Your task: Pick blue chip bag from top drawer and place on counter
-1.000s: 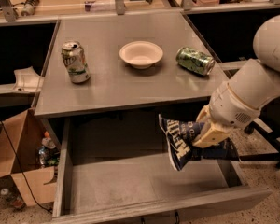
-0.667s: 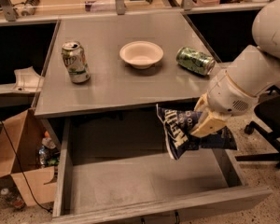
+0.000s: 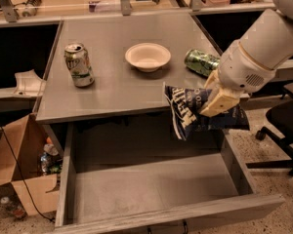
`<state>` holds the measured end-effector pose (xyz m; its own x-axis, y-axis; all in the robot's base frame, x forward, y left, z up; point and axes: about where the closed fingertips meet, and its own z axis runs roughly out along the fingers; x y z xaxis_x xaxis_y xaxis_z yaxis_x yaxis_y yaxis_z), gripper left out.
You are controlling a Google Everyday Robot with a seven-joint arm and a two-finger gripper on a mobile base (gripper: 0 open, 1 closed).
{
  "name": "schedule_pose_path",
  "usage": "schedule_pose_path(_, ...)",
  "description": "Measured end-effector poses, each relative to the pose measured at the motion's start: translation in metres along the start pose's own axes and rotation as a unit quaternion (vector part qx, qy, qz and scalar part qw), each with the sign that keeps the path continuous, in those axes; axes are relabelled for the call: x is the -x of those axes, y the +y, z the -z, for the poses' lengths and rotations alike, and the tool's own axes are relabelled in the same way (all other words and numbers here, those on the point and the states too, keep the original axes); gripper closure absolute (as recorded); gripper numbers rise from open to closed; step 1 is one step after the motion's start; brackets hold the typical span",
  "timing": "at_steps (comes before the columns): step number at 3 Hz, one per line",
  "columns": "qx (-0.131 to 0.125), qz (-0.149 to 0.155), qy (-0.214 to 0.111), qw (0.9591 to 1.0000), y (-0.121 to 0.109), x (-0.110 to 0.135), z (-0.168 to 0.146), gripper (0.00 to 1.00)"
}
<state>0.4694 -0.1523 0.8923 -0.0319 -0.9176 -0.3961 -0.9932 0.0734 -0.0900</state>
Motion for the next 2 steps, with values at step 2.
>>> schedule_pose_path(2,-0.002,0.004,-0.008,1.0,-0.0054,0.0029,-0.0011,1.0)
